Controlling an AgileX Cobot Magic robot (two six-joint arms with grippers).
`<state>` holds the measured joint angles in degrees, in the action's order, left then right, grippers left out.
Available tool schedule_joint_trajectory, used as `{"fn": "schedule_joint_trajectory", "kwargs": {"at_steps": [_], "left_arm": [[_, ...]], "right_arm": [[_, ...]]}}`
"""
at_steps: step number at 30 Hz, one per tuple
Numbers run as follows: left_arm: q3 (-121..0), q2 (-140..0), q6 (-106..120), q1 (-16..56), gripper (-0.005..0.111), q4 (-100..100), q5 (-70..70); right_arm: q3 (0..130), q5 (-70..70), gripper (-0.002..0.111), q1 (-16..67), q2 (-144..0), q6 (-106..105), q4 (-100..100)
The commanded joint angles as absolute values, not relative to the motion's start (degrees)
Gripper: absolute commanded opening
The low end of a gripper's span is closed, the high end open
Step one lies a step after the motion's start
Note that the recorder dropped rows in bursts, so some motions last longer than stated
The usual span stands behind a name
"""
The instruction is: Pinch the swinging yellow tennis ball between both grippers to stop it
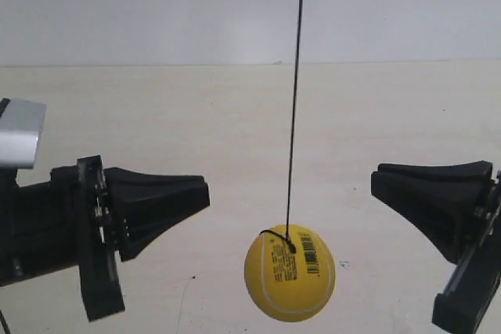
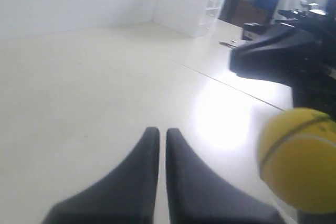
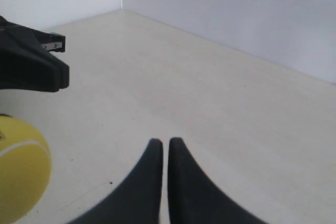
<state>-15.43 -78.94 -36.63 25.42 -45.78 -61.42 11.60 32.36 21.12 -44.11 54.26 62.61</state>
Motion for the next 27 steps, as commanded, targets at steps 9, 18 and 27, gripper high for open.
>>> {"fn": "schedule_joint_trajectory", "kwargs": {"at_steps": [9, 18, 27], "left_arm": [[-12.34, -57.83, -27.79, 25.77, 0.005, -18.62, -33.13], [-12.34, -33.16, -17.73, 25.77, 0.005, -8.28, -16.35], [-12.34, -12.53, -17.73, 25.77, 0.005, -8.43, -4.41]], "right_arm": [[10.66, 25.5, 0.0, 21.15, -34.22, 56.42, 61.81], [10.23, 20.29, 0.0, 21.15, -25.43, 62.68, 61.81], [8.69, 20.01, 0.0, 21.15, -12.69, 68.35, 62.04]]}}
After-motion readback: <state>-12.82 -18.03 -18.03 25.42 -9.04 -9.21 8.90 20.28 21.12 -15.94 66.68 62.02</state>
